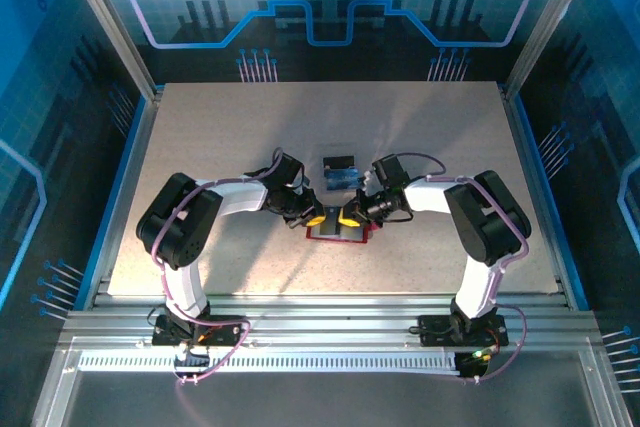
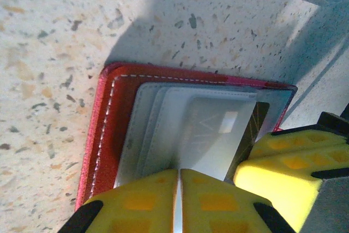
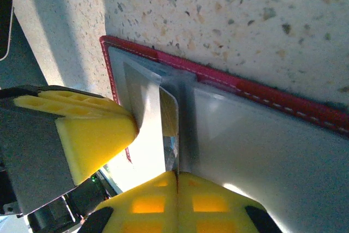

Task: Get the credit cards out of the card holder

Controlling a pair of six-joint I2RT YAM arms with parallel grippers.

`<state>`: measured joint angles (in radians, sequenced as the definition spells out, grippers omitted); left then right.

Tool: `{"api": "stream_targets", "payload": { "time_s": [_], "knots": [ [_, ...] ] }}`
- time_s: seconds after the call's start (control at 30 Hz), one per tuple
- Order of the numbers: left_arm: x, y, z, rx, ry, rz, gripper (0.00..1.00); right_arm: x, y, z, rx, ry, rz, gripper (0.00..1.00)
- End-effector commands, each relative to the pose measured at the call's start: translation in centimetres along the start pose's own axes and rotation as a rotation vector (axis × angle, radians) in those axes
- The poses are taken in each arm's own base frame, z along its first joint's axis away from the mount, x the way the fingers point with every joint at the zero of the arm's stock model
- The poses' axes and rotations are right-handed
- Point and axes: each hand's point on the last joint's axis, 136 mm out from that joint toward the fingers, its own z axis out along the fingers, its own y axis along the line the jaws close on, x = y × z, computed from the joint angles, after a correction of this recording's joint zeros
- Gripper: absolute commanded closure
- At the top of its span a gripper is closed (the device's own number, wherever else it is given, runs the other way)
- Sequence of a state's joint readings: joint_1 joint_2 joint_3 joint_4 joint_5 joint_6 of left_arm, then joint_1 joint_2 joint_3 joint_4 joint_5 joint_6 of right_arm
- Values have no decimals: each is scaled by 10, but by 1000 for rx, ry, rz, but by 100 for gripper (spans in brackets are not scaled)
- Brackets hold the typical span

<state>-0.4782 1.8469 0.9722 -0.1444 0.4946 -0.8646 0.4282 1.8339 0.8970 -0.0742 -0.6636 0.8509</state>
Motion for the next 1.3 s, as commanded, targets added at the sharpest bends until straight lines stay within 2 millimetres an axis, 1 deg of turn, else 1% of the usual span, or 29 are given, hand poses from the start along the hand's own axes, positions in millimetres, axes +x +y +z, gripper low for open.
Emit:
{"api": "stream_targets", "payload": {
  "time_s": [0.0,0.37,0.43,0.77,0.97,1.1,1.17,1.27],
  "knots": [
    [10,20,3,-68,28,-39,88,3,-7,-13,-1,-9,-1,100],
    [10,21,3,-72,29,-42,87,10,-25,-33,89,-2,-16,100],
    [10,20,3,-71,28,-40,87,4,-19,-38,94,-10,-38,100],
    [11,21,2,-72,28,-40,87,0,-16,-50,159,-24,-78,100],
    [10,20,2,-70,28,-40,87,-2,-15,-51,171,-25,-84,100],
    [10,20,2,-69,28,-42,87,-2,-12,-48,151,-19,-75,100],
    [10,20,3,-70,30,-41,88,0,-7,-42,118,-11,-66,97],
    [10,21,4,-69,29,-43,87,3,-1,-35,78,-3,-49,90]
  ]
}}
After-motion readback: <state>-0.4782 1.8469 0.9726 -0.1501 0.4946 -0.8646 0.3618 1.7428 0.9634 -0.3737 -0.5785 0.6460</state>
